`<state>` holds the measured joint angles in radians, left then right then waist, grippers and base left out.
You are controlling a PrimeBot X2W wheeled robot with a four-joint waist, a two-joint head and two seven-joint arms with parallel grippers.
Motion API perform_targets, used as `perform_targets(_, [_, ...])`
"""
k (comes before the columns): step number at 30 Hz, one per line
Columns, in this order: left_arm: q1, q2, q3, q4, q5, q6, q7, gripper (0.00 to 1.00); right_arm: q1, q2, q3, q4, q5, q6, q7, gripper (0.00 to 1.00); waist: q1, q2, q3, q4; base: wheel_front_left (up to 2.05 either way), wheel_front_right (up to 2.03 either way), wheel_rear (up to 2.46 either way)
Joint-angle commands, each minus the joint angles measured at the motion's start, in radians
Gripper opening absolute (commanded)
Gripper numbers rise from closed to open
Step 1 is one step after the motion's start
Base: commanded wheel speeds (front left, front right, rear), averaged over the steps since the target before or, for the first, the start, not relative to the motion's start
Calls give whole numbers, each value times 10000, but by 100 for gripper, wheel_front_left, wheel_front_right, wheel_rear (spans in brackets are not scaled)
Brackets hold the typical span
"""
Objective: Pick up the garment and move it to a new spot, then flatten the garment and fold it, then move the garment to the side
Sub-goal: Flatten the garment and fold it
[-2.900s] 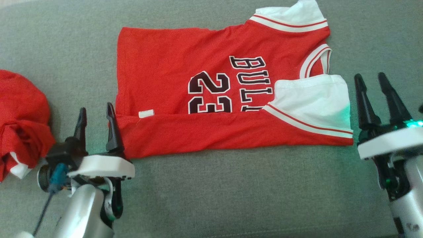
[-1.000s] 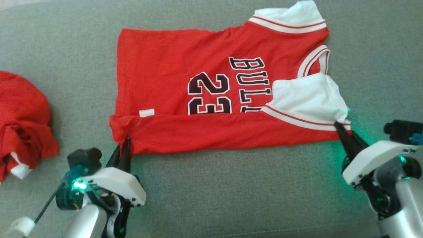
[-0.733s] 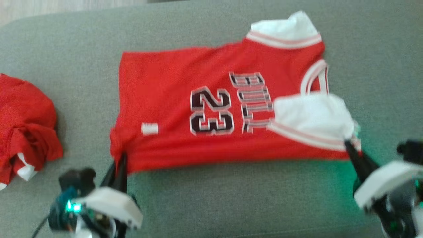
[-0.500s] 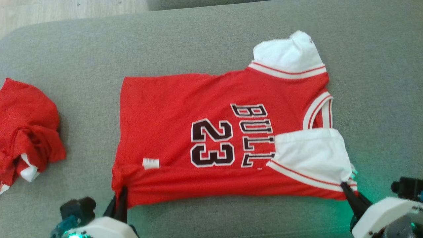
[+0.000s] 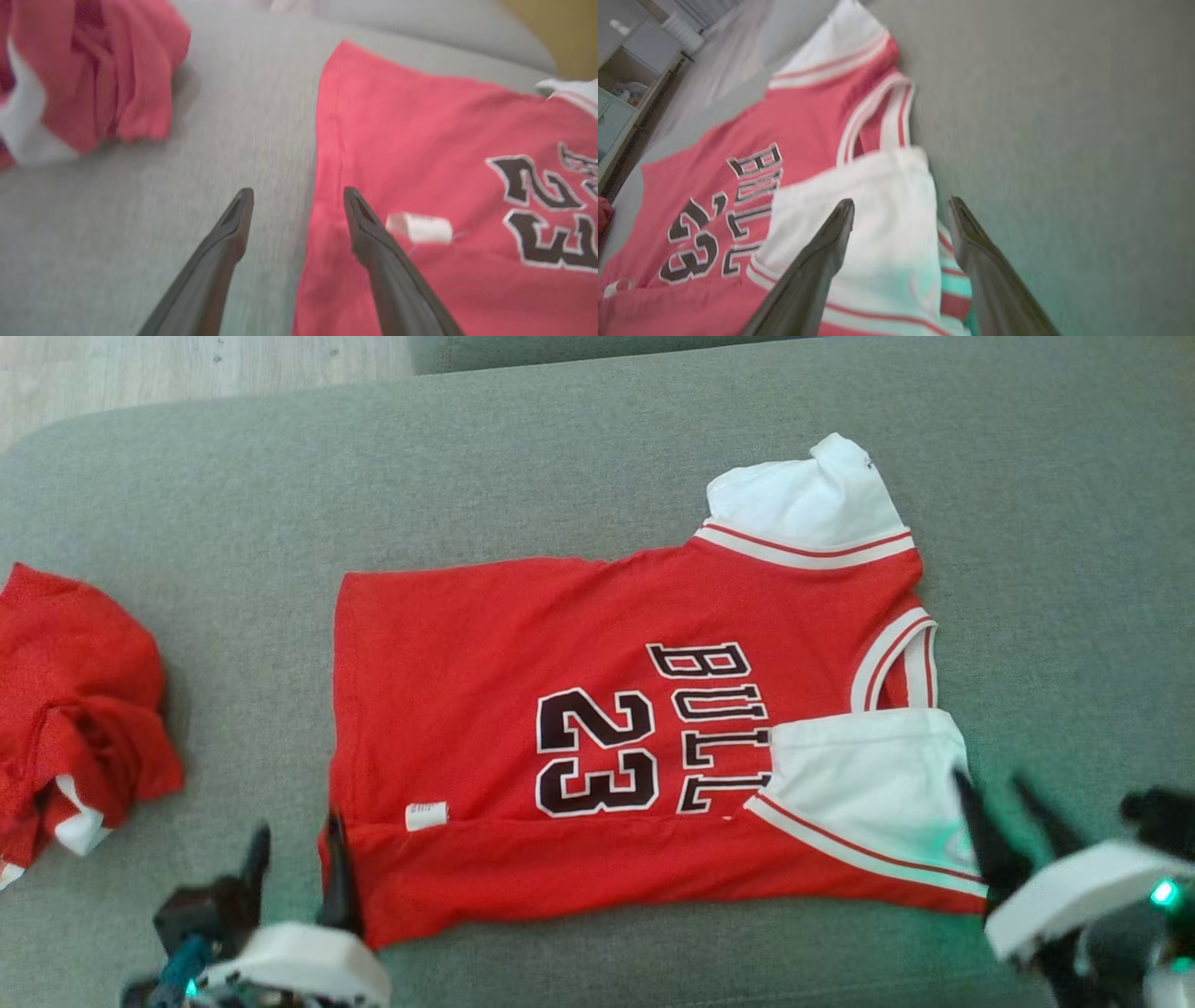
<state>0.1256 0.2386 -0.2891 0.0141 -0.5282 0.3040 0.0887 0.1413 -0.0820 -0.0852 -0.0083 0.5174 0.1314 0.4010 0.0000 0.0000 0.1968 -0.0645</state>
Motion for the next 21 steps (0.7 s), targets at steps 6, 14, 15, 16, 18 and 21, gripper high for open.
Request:
perform_targets(6, [-1361,374,286,-750,1567,455,-1476,100,-1220,-562,538,-1614,-819,-7,-1836,100,0,0,-58,-66,0,0,0])
perform_targets(14, [-2223,631,-113,-1574,2455,585,-1421,100,-1843,-801,1104,-2527,-1373,-7,-2821,100,0,0,-161,-140,0,0,0])
perform_targets(15, [-2275,658,-150,-1610,2509,607,-1309,100,-1838,-800,1115,-2516,-1389,-7,-2790,100,0,0,-153,-132,0,0,0])
perform_targets(16, [-2335,671,-179,-1631,2524,604,-1218,100,-1823,-784,1126,-2488,-1387,-7,-2749,100,0,0,-143,-122,0,0,0])
perform_targets(18, [-2445,734,-250,-1583,2572,581,-995,100,-1791,-759,1107,-2437,-1445,-7,-2703,100,0,0,-119,-98,0,0,0])
perform_targets(21, [-2636,815,-310,-1429,2608,565,-694,100,-1734,-654,1073,-2429,-1454,-7,-2661,100,0,0,-63,-86,0,0,0])
